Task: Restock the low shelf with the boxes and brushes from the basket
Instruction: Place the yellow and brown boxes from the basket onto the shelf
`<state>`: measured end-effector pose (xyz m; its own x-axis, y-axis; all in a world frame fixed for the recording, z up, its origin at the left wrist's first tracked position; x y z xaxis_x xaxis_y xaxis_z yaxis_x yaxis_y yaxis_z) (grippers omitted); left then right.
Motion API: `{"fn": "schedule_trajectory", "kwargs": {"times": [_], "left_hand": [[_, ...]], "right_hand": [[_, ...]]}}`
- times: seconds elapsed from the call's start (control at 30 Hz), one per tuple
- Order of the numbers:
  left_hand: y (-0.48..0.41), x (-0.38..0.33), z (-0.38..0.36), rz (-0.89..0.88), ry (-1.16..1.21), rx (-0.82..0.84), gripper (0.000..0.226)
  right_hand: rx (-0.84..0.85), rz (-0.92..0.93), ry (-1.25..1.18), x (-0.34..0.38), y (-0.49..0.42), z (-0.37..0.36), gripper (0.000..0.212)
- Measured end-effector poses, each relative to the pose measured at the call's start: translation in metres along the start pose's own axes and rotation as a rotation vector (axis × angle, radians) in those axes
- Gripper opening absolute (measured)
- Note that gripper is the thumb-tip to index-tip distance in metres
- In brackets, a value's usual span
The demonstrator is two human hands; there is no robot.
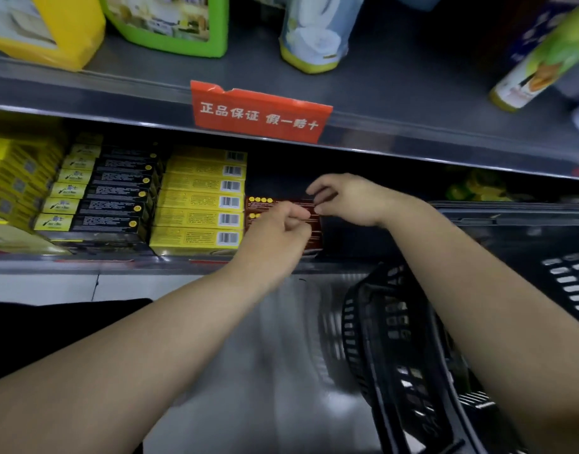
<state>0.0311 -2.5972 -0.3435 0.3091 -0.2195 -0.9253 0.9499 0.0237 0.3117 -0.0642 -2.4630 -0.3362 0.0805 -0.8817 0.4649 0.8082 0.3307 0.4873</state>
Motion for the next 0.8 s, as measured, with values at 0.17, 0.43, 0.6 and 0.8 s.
{"fn": "schedule_trajectory", "kwargs": {"times": [0.17, 0.43, 0.6, 0.8], "left_hand": [[0.019, -0.026, -0.051, -0.362, -0.271, 0.191, 0.017], [0.056, -0.043, -0.103, -0.864, -0.703, 0.491, 0.043], [0.061, -0.041, -0.137, -0.977, -0.809, 0.655, 0.041], [0.054, -0.043, -0.146, -1.004, -0.96, 0.661, 0.037]], "right_hand": [[-0.136, 0.084, -0.321, -0.032, 0.119, 0.03, 0.026], [-0.272, -0.212, -0.679, -0.146, 0.211, 0.005, 0.019], [0.024, -0.411, -0.22, -0.214, 0.183, -0.059, 0.031], [0.556, -0.331, 0.425, -0.243, 0.15, -0.15, 0.066]]}}
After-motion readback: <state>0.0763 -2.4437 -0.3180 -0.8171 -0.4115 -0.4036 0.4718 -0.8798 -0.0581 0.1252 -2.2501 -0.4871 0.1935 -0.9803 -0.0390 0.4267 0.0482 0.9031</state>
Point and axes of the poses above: each hand's wrist, its own y-axis away from the middle knuckle, its own z-axis out of the back of the hand, x = y × z, the point moved 2 cm from there along -y, towards the middle knuckle, and after that the axes turned 1 degree about -x, right-handed, at the moved point
